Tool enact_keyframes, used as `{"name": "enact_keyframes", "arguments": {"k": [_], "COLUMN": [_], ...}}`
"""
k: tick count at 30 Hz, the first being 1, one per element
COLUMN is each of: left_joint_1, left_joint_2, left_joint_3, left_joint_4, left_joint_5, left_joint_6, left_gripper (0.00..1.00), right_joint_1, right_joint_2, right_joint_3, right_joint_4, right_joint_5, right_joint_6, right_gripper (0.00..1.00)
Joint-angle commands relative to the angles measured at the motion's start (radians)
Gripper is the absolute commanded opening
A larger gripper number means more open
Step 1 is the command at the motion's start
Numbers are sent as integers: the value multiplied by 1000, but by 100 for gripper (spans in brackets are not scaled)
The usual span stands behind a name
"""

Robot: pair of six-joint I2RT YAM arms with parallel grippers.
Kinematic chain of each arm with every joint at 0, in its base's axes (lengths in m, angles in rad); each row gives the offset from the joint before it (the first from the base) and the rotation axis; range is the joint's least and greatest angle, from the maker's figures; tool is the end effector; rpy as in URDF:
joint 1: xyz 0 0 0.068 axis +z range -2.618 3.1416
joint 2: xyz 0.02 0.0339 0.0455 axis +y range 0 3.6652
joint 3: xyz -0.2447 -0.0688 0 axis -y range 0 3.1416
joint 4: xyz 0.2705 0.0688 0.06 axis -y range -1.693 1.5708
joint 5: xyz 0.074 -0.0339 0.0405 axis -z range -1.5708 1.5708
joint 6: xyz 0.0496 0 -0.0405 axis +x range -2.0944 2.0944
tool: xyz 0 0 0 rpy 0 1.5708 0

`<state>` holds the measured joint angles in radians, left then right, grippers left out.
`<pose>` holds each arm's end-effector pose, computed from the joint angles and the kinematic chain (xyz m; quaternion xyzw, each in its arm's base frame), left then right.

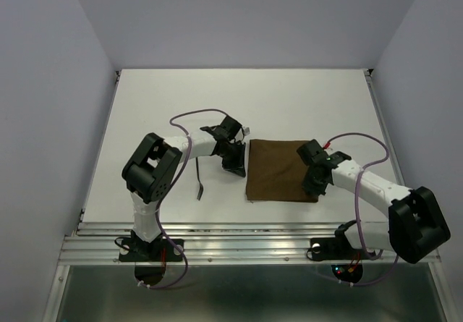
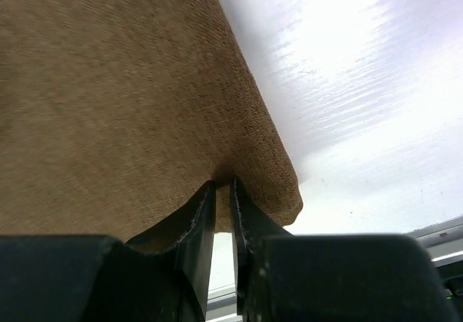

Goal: Fold the napkin into a case and place the utensils inside
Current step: Smooth out the square-folded napkin at the center of the board.

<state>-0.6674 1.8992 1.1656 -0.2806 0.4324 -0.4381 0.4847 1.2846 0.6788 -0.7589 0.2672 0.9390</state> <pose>0.3036 -0.2657 0.1075 0.1660 0.9262 -0.3164 0.1201 0.2117 0.0967 0.1243 0.2354 0.9574 -0.0337 0.1637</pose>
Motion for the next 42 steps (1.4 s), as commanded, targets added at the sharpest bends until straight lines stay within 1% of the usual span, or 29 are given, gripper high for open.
{"name": "enact_keyframes", "arguments": {"k": [1,3,6,9,12,14,17,19,21,22,25,26,28,32,33,39,40,42], "left_joint_1": [-1,-1,-4,-17,-21,-24,-24,-24,-26,-24,-23,-20,-21,-14,-11,-1,2,2], "left_joint_2": [-37,-74,-107,-98,-56,-34,12,55,101,115,152,171,192,247,256,311,319,311], "left_joint_3": [52,71,86,114,144,175,215,273,337,357,414,446,479,534,539,546,551,551], "left_joint_4": [-40,-52,-52,-49,-39,-31,-29,-52,-71,-81,-83,-88,-104,-120,-124,-126,-129,-127], "left_joint_5": [-47,-53,-44,-44,-46,-53,-63,-90,-125,-133,-146,-159,-175,-211,-216,-239,-251,-267], "left_joint_6": [36,36,22,12,-2,-13,-25,-31,-28,-27,-25,-27,-21,-11,-10,2,2,1], "left_gripper": [8,8,8,8,8,7,7,7,7,7,7,7,7,7,7,7,6,5], "right_joint_1": [-3,-3,-3,-3,-3,-3,-3,-3,-3,-12,-43,-64,-104,-248,-264,-310,-310,-310], "right_joint_2": [-114,-148,-154,-108,-41,-13,-30,-96,-125,-122,-73,-32,10,117,143,288,317,323], "right_joint_3": [83,91,74,24,-16,-25,10,69,125,186,275,313,330,323,326,324,327,326], "right_joint_4": [-53,-48,-45,-48,-25,-4,1,3,10,12,24,48,88,249,265,340,337,334], "right_joint_5": [73,66,49,75,95,81,81,105,162,184,213,213,193,31,15,-25,-28,-32], "right_joint_6": [-12,-12,0,40,58,41,18,-3,-47,-66,-147,-187,-221,-307,-316,-367,-373,-374], "right_gripper": [19,19,19,18,18,18,17,16,16,15,15,14,14,13,13,13,12,12]}}
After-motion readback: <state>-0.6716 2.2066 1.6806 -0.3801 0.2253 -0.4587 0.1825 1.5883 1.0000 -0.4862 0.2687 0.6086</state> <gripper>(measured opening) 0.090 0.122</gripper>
